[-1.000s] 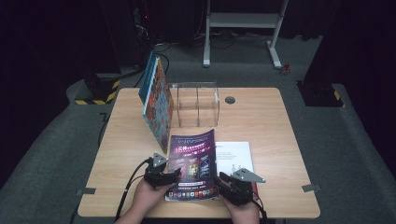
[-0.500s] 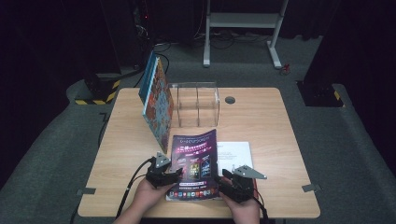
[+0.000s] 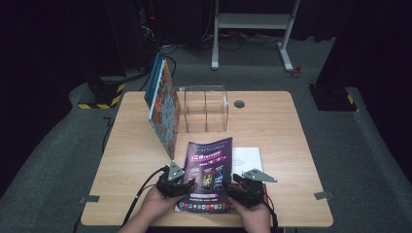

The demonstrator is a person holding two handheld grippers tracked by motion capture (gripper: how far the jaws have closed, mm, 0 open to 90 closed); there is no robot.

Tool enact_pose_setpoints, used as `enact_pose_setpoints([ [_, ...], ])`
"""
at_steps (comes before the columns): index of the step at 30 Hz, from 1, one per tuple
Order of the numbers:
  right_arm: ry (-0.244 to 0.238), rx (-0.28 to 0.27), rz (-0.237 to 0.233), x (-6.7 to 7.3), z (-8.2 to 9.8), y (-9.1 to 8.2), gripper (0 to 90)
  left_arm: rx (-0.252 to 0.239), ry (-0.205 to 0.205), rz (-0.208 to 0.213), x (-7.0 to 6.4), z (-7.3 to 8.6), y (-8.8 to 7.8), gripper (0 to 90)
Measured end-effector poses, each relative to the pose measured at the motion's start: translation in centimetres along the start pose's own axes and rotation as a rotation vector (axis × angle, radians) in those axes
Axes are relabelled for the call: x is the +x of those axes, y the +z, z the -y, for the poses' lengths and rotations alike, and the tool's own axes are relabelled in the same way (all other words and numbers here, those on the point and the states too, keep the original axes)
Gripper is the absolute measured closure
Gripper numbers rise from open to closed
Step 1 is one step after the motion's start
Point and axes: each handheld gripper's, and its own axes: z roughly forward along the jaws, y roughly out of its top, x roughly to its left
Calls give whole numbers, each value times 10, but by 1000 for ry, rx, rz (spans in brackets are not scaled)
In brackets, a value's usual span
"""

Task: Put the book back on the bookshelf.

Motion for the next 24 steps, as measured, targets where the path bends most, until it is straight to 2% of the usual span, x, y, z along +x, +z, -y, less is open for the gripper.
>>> enact_pose_setpoints([
  [2, 8, -6, 3, -1, -1, -1, 499, -3, -12, 10, 0, 0, 0, 402],
  [5, 14, -11, 5, -3, -3, 0, 502, -4, 17, 14, -2, 1, -1, 405],
  [10, 20, -7, 4, -5, -6, 3, 516, -10, 38, 14, -5, 3, -3, 409],
  [16, 37, 0, 5, -8, -8, 7, 534, -11, 35, 12, -5, 3, -3, 408],
  [19, 45, 10, 4, -10, -10, 11, 571, -13, 41, 2, -5, 3, -3, 407],
  [24, 53, 43, -15, -10, -11, 17, 648, -13, 27, 14, -6, 3, -3, 405],
])
